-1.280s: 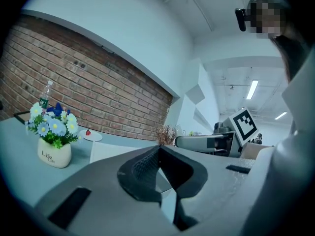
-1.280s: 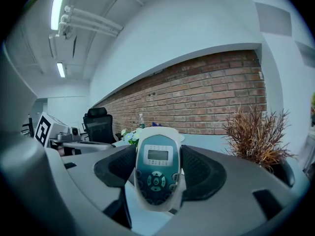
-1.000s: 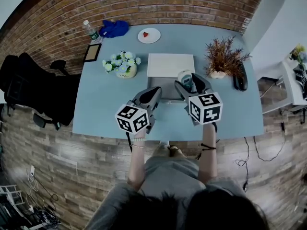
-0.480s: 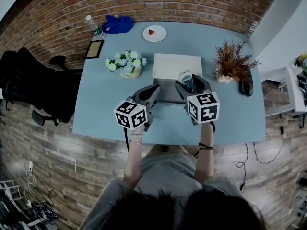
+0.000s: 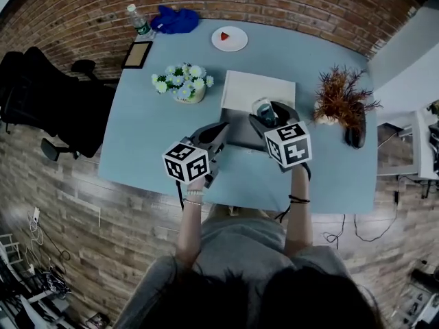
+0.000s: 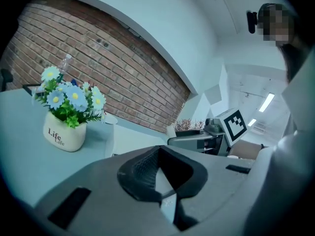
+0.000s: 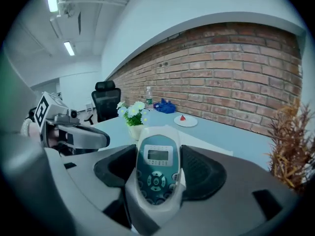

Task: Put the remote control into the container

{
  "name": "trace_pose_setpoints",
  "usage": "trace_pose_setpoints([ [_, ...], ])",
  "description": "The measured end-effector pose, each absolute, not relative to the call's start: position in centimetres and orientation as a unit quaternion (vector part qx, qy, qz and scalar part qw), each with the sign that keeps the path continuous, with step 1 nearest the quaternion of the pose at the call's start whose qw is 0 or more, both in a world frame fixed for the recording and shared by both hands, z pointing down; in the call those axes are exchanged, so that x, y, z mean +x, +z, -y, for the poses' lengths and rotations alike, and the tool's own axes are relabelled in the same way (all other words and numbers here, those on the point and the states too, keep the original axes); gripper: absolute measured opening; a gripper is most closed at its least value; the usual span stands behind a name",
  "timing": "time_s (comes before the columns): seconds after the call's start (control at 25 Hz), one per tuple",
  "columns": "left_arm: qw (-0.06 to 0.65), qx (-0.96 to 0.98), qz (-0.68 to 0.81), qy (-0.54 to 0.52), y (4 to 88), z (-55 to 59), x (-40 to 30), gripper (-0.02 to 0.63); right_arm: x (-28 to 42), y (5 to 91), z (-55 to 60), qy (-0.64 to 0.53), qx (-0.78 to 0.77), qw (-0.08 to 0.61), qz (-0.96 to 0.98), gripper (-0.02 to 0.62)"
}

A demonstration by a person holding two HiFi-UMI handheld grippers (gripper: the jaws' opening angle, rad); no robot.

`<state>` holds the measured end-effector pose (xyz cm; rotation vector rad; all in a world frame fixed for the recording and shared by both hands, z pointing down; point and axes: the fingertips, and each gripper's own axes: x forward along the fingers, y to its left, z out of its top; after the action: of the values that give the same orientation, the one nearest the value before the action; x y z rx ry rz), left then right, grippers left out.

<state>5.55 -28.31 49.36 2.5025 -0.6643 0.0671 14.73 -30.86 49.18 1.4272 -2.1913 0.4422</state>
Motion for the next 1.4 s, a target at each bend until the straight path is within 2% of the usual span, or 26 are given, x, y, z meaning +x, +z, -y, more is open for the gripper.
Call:
trace_pose_setpoints([
  [0.36, 0.304, 0.914, 0.268, 0.021, 51.2, 28.3, 5.1, 0.003, 10.5, 52.9, 30.4, 0.143, 0.398, 0.333, 0.843, 0.284],
  [0.8, 0.316, 0.906, 0.280, 0.038, 53.1, 27.4, 5.2, 0.003, 9.3, 57.4, 29.6, 0.182, 0.322, 0.399, 0.839, 0.285],
  [1.4, 0.324, 0.900, 0.288, 0.047, 54.0, 27.0, 4.4, 0.003, 9.3, 62.3, 29.4, 0.243, 0.318, 0.442, 0.803, 0.285],
])
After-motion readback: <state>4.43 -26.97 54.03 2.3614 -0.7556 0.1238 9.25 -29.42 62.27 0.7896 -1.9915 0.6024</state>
